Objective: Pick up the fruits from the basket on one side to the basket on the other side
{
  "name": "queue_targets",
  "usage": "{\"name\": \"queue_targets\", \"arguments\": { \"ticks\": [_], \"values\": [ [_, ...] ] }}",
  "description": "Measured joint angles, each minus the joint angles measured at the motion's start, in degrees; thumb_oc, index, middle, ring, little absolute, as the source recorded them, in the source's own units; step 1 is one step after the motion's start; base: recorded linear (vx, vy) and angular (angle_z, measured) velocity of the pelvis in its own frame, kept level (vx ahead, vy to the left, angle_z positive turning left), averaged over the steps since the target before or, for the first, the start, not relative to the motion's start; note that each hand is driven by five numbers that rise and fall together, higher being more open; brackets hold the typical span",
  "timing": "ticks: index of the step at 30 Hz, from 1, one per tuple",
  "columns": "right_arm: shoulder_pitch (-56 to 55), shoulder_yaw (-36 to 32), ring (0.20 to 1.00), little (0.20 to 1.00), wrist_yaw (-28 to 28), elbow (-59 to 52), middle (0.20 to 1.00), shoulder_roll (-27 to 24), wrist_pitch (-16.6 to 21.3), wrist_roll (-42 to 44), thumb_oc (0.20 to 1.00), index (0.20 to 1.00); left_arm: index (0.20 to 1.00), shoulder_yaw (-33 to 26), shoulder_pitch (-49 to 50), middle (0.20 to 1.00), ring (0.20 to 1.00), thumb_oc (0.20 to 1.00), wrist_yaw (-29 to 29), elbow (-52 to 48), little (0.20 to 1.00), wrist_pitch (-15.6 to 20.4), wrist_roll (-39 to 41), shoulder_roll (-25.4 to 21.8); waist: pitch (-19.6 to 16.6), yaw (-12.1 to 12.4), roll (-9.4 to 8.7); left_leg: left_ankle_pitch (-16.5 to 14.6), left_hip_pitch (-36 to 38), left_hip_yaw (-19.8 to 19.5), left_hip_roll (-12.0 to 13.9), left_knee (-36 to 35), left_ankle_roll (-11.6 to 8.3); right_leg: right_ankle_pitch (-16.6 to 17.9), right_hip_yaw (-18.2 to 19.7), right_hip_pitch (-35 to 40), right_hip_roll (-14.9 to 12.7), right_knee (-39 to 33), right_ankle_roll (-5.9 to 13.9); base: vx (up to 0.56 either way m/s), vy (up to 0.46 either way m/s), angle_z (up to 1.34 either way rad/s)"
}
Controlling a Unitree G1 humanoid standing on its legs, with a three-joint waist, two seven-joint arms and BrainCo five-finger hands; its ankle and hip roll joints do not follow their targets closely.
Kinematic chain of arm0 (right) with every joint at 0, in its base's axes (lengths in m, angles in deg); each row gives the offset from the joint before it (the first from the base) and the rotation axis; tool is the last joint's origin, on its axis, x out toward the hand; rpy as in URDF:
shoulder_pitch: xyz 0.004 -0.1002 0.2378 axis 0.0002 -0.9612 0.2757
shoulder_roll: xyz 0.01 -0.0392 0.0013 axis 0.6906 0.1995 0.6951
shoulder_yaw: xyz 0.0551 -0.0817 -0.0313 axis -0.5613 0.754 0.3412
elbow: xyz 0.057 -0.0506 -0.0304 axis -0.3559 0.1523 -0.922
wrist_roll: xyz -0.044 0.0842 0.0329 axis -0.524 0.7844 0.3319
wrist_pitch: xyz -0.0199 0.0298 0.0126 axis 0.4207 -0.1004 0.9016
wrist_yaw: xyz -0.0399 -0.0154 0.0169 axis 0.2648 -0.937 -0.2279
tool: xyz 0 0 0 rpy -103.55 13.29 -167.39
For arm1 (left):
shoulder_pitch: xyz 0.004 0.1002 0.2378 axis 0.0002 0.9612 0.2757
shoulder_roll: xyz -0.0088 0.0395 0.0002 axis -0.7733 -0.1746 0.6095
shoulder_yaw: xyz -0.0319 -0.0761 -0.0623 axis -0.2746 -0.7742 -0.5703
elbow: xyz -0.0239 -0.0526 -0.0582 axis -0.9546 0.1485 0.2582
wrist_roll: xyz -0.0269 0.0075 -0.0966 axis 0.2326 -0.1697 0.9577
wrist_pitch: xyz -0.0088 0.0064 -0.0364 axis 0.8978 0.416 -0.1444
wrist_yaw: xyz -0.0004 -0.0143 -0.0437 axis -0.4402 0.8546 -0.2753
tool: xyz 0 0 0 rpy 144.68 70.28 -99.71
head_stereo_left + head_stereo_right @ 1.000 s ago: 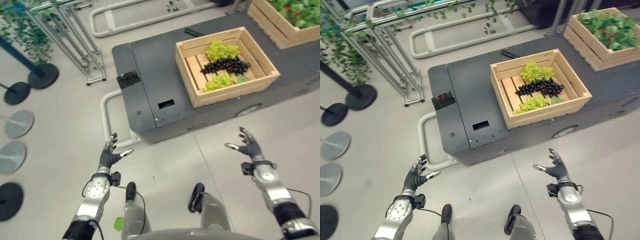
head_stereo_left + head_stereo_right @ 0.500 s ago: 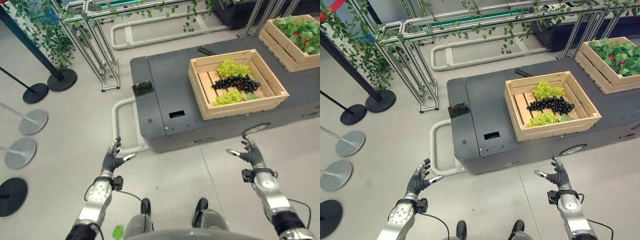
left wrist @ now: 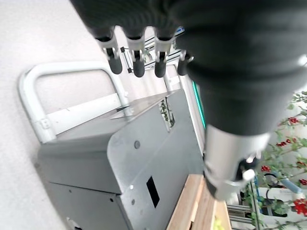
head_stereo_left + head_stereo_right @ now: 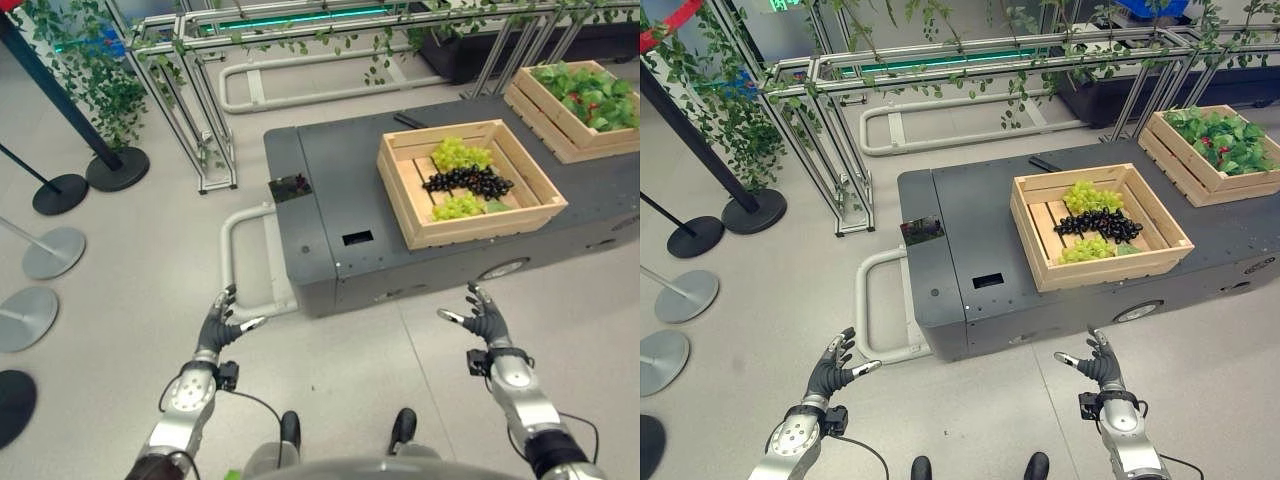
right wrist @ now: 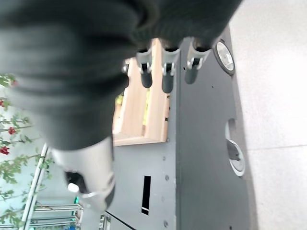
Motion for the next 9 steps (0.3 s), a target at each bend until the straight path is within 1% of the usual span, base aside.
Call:
{"name": "queue_targets", "arguments": {
  "ticks": [4,6,9],
  "values": [
    [-0.1,0.0,1.000,1.000,0.0,0.2,1.000,0.0,0.0,0.0,1.000,1.000,1.000,0.0,0.0,1.000,1.000,1.000,0.0,0.0,1.000,0.0,0.0,0.0,-0.5,-0.1,-0.18,0.0,0.4,0.4,-0.1,-0.4,0.00,0.3,0.5,0.3,0.2,-0.6,0.12,0.01,0.014,-0.06],
    [-0.3,0.0,1.000,1.000,0.0,0.3,1.000,0.1,0.0,0.0,1.000,1.000,1.000,0.0,0.6,1.000,1.000,1.000,0.0,0.0,1.000,0.0,0.0,0.0,-0.6,0.0,-0.21,0.0,1.3,1.3,-0.1,-0.9,-0.01,0.3,1.2,0.4,0.3,-0.7,0.14,0.01,0.002,-0.17],
    [-0.4,0.0,1.000,1.000,0.0,0.3,1.000,0.1,0.0,0.0,1.000,1.000,1.000,0.0,1.1,1.000,1.000,1.000,-0.1,0.0,1.000,0.0,0.0,0.0,-0.8,-0.2,-0.32,0.0,1.3,1.3,0.0,-1.1,-0.01,0.4,1.2,0.4,0.3,-0.9,0.19,0.00,-0.001,-0.03]
  ]
}}
